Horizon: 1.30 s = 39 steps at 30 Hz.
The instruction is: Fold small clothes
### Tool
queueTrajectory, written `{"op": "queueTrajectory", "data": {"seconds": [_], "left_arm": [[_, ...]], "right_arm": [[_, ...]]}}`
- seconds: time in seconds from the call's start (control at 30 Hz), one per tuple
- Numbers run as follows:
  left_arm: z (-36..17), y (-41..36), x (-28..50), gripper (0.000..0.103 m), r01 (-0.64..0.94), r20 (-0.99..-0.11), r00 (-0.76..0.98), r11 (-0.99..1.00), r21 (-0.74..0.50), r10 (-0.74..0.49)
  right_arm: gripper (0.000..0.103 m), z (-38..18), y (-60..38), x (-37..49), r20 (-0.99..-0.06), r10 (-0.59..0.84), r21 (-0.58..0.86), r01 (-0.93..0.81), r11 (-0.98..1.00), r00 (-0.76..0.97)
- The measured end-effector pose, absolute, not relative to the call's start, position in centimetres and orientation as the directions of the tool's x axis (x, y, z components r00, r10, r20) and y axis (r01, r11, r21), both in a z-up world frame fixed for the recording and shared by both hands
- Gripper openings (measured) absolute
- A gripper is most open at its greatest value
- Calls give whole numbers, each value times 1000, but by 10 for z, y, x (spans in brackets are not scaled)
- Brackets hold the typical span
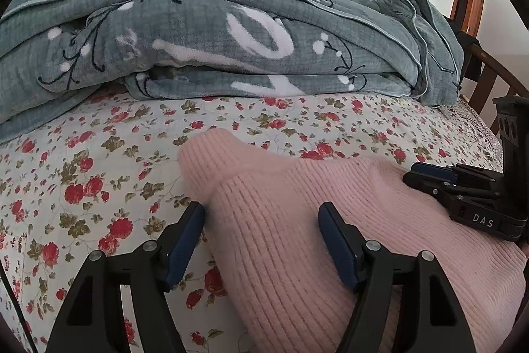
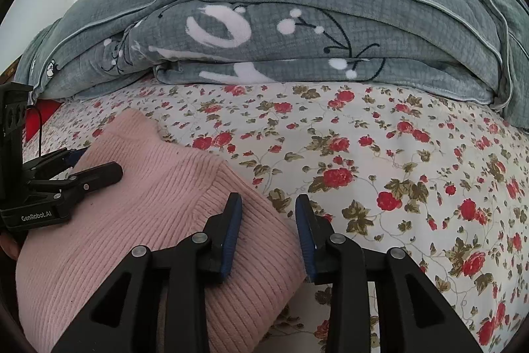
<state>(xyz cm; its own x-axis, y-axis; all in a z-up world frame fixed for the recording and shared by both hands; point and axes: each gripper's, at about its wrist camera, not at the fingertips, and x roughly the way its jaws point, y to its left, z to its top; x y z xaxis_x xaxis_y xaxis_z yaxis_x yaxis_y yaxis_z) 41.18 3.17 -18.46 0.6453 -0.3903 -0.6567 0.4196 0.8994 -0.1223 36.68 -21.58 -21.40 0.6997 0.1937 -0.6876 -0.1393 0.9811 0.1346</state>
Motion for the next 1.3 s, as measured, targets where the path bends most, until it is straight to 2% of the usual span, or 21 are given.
{"op": "queueTrajectory", "data": {"seconds": [0.57,0.87,1.03,1.13,1.2,1.3], "left_arm": [[-185,32,412,71,419,-656,648,900,-118,-387],[-173,20,393,69,423,-622,713,906,11,-325],[-154,14,350,69,492,-634,697,867,81,-337],[-143,18,300,69,495,-593,723,864,88,-354],[-145,21,276,69,504,-595,704,863,33,-388],[-150,23,238,69,452,-587,733,891,42,-344]], "right_arm": [[34,-214,-217,367,-685,194,133,-141,981,702],[34,-199,-221,347,-596,217,146,-162,976,773],[34,-173,-213,322,-536,234,78,-229,970,811],[34,-156,-201,295,-512,244,54,-253,966,824],[34,-151,-191,269,-514,271,60,-281,958,814],[34,-159,-178,234,-558,252,30,-284,958,791]]}}
